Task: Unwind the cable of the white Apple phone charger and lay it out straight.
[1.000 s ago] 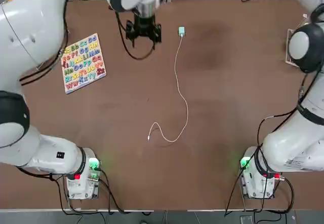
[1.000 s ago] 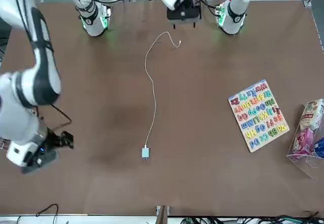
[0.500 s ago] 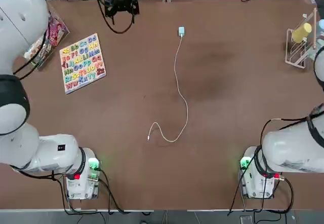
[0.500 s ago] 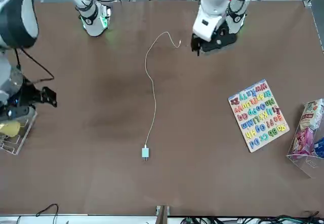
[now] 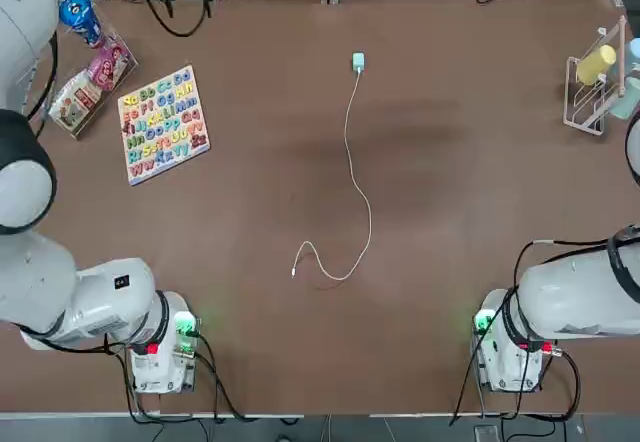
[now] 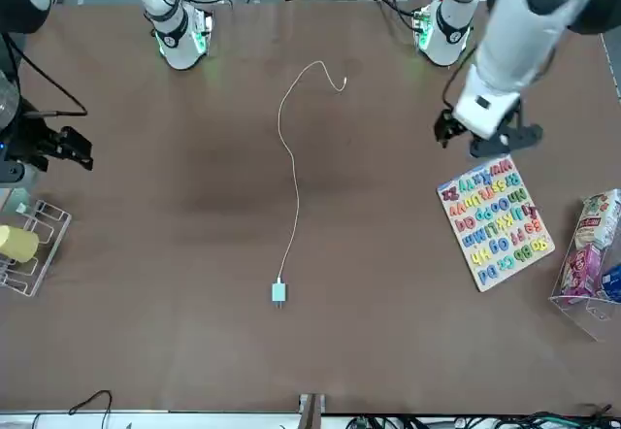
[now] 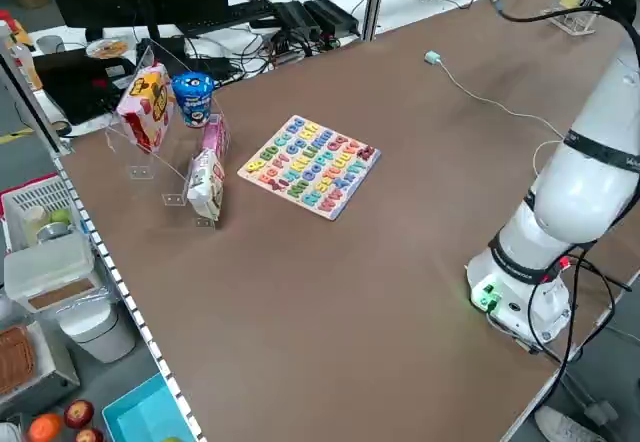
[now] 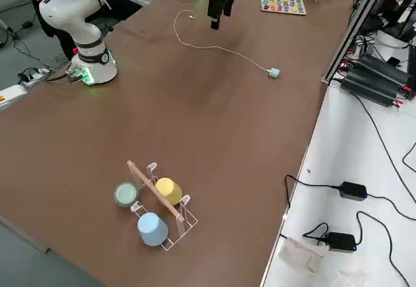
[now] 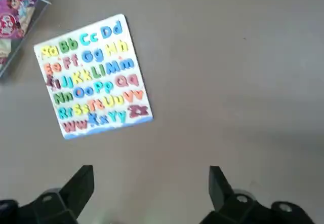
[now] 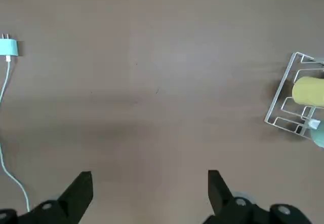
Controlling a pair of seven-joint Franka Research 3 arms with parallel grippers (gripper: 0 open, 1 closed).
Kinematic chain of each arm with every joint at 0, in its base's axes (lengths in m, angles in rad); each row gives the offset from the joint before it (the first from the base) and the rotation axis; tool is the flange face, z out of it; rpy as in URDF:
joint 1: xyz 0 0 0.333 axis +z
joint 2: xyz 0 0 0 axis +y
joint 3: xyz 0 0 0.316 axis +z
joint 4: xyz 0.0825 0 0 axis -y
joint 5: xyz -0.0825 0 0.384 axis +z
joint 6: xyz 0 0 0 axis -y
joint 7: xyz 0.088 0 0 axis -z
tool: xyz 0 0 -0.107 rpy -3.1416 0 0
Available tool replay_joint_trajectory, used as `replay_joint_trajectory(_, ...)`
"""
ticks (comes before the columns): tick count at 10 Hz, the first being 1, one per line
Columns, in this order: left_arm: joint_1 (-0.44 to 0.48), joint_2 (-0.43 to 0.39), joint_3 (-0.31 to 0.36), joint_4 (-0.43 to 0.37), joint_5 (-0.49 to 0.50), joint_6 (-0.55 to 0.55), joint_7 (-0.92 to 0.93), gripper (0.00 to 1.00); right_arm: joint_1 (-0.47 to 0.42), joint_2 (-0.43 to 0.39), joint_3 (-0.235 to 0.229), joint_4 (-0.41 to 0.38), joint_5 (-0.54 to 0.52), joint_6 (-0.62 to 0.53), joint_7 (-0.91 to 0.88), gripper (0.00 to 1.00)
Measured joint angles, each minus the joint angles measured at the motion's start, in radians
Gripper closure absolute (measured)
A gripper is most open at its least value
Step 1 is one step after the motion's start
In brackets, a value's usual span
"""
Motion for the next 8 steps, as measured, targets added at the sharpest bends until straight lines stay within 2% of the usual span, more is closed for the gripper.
replay_joint_trajectory(3,-0.138,0.009,0.25,0.0,-0.081,0.034,0.158,0.0,0.018,-0.021,0.002,0.0,0.0,-0.033,0.039,0.0)
replay_joint_trajectory(6,-0.167,0.006,0.4,0.007,-0.105,0.051,0.366,0.0,0.021,-0.027,0.002,-0.002,0.0,-0.023,0.046,0.0)
replay_joint_trajectory(8,-0.168,-0.005,0.45,0.027,-0.107,0.052,0.445,0.0,0.022,-0.027,0.002,-0.016,0.0,0.003,0.046,0.0)
